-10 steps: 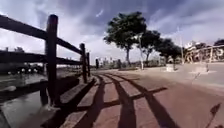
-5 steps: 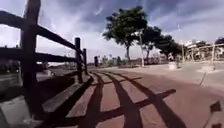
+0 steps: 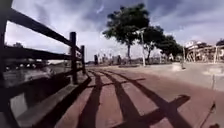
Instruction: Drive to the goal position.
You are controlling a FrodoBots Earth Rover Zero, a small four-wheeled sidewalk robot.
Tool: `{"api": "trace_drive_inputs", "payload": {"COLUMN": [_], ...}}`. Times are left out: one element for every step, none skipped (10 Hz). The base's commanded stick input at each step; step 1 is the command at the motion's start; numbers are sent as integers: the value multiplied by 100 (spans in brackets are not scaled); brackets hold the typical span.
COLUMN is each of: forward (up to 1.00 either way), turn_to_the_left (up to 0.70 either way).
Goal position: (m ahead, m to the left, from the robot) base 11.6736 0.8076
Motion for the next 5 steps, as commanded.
{"api": "trace_drive_inputs", "payload": {"forward": [85, 85, 85, 85, 85], "turn_to_the_left": [-4, -4, -4, -4, -4]}}
